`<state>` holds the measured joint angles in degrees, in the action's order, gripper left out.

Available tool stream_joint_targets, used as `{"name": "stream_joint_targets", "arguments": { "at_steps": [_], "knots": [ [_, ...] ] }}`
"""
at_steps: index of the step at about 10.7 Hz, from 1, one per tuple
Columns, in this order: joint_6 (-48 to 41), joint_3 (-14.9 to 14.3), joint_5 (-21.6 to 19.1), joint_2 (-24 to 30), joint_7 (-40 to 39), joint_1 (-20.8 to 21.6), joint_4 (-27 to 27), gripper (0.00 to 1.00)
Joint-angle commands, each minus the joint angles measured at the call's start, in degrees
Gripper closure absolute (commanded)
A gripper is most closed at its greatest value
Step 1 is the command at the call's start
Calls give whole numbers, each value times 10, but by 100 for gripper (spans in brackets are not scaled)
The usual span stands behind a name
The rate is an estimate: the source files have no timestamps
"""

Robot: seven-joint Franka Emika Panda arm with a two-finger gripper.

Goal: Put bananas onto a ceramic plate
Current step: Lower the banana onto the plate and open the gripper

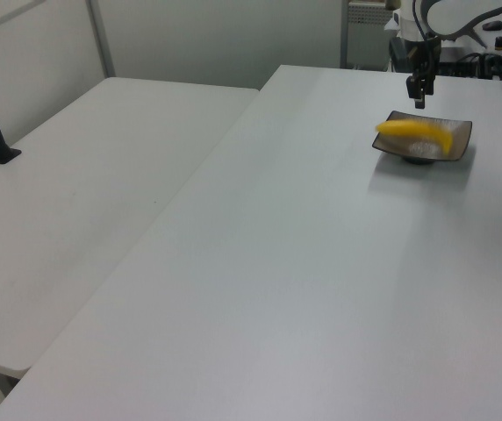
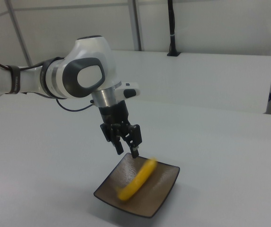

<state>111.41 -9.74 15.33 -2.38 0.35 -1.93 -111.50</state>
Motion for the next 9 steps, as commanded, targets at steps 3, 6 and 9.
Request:
{"name": "stream_joint_targets", "arguments": {
  "at_steps": [3,6,9],
  "knots": [
    [10,5,4,12,12,25,17,0],
    [11,10,-77,11,32,46,39,0],
    [10,60,-172,9,45,51,70,0]
  ]
}}
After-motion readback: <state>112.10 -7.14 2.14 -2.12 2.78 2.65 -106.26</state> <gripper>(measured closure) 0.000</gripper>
